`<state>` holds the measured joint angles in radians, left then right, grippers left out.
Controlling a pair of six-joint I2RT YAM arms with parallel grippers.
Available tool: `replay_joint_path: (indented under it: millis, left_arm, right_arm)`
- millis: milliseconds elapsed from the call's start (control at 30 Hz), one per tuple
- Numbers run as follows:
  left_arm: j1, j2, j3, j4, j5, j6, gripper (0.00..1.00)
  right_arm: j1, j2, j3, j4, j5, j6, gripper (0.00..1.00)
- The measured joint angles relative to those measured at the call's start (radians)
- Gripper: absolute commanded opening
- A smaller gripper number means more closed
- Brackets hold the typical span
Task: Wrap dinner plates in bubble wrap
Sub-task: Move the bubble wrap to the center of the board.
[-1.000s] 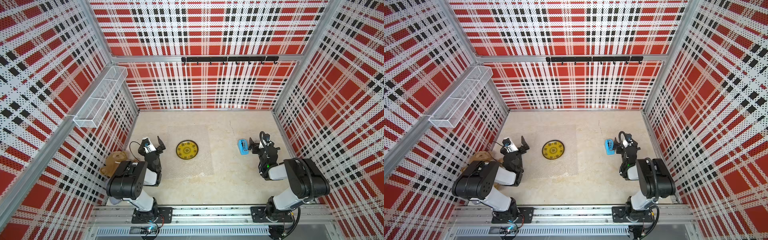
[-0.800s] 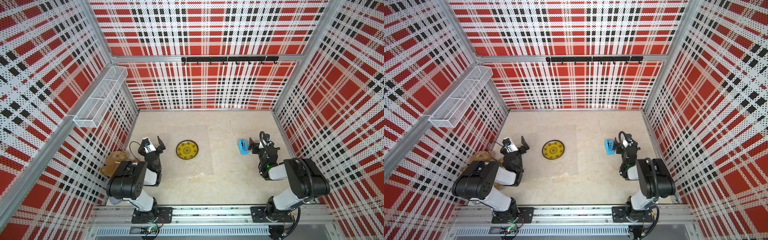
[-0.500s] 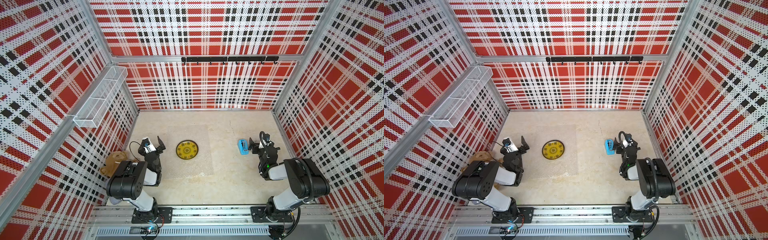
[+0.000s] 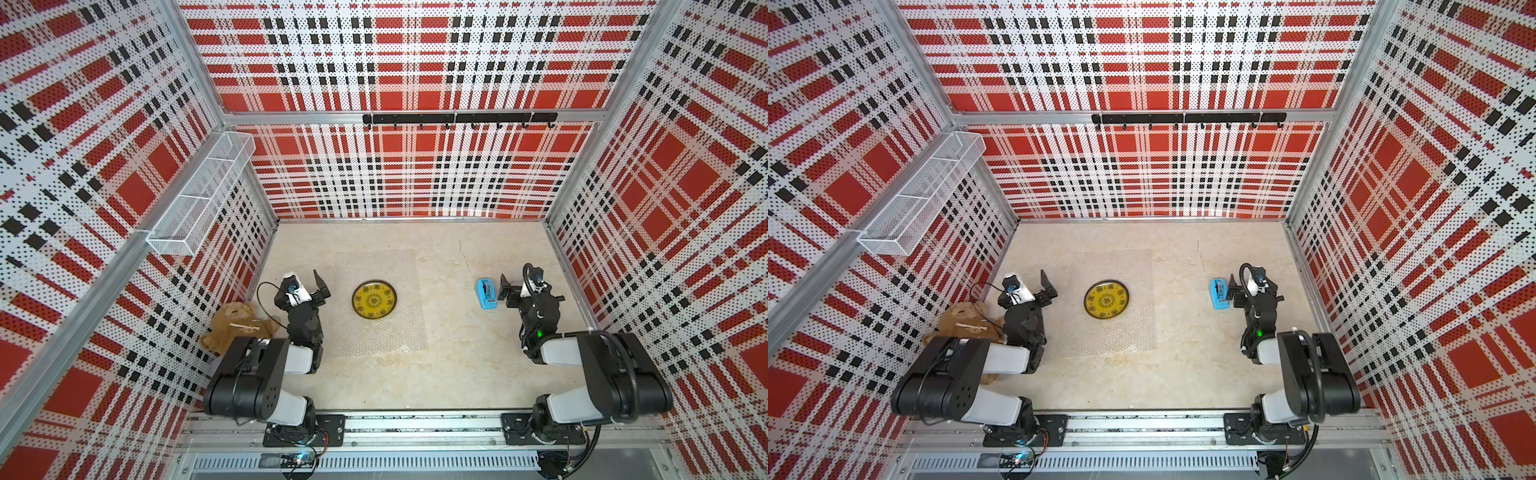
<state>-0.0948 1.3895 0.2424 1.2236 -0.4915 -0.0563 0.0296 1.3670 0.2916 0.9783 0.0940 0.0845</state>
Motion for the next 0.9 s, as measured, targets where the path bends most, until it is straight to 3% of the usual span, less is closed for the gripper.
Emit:
replay_joint_path:
  millis: [100, 267, 400, 533, 667, 900]
  left_arm:
    - [-0.051, -0.126, 0.135, -0.208, -0.112, -0.063, 0.98]
    - [-0.188, -0.17, 0.443, -0.63, -0.196, -0.327, 0.98]
    - [-0.197, -0.09, 0.591, -0.869, -0.09, -0.52, 0.98]
    - [-0.161, 0.07, 0.659, -0.999, 0.059, -0.62, 0.98]
    - [-0.09, 0.283, 0.749, -1.075, 0.261, -0.639, 0.98]
    - [-0.091, 0.479, 0.932, -1.146, 0.401, -0.603, 0.98]
  right_arm:
    - [0.0, -0.164, 0.114, -0.221, 0.002, 0.071, 1.0]
    - [0.005, -0.23, 0.31, -0.48, -0.122, 0.27, 1.0]
    - [0.072, -0.176, 0.388, -0.615, -0.254, 0.439, 1.0]
    - [0.227, -0.029, 0.507, -0.691, -0.332, 0.559, 1.0]
    - [0.331, 0.109, 0.584, -0.684, -0.359, 0.645, 1.0]
    - [0.454, 0.378, 0.735, -0.674, -0.412, 0.679, 1.0]
